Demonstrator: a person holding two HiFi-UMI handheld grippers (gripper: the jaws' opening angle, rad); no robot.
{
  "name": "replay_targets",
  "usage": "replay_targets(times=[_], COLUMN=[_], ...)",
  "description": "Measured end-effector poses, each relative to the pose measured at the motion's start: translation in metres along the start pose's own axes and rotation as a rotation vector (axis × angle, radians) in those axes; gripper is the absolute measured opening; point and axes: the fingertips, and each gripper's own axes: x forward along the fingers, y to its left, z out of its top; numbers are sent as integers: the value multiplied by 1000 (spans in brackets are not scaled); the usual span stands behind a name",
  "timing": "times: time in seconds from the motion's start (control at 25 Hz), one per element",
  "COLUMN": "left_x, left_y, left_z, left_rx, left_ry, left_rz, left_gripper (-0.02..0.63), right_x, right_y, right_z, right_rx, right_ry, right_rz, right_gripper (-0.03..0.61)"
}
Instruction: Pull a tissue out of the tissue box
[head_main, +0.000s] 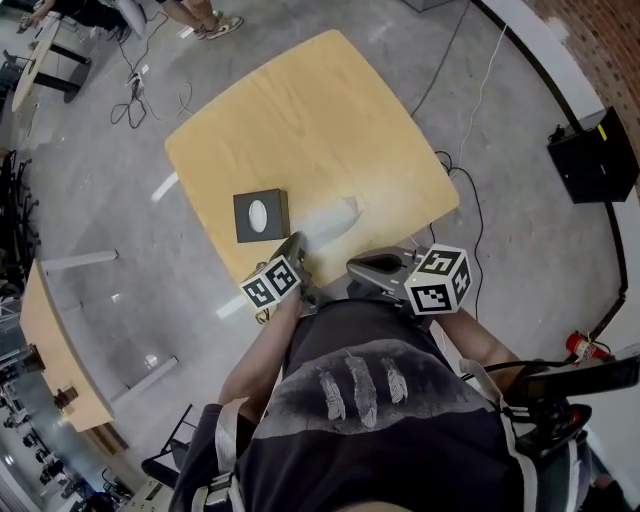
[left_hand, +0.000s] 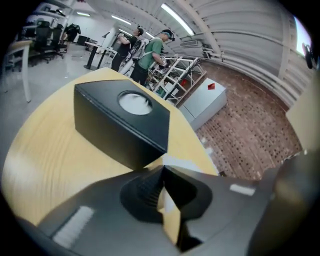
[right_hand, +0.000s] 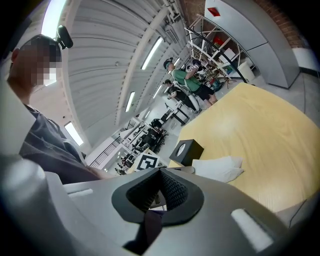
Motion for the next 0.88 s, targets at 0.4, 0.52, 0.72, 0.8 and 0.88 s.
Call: replay_targets(times=[0.4,0.52,0.72,0.8,0.88], left_x=[-5,-11,-33,-39,-34], left_y=[6,1,-33,-66,-94], left_z=[-12,-18,-22,-20,-16], left_rx=[-19,12,194,270,299], left_ry=[38,77,127,142,161], left_rz=[2,-19,-137,-277,-385], left_gripper=[200,285,277,191,153], right_x=[4,7,9,8,8], right_y=[6,4,-5,-6,-8], right_z=[-1,-6,-8,-3,-1], right_rx=[-7,-10,-28,-23,-23], right_ry=[21,34,48,37,32], right_rz=[26,29,11,8,-2], right_gripper=[-2,-2,-2,-2,-2])
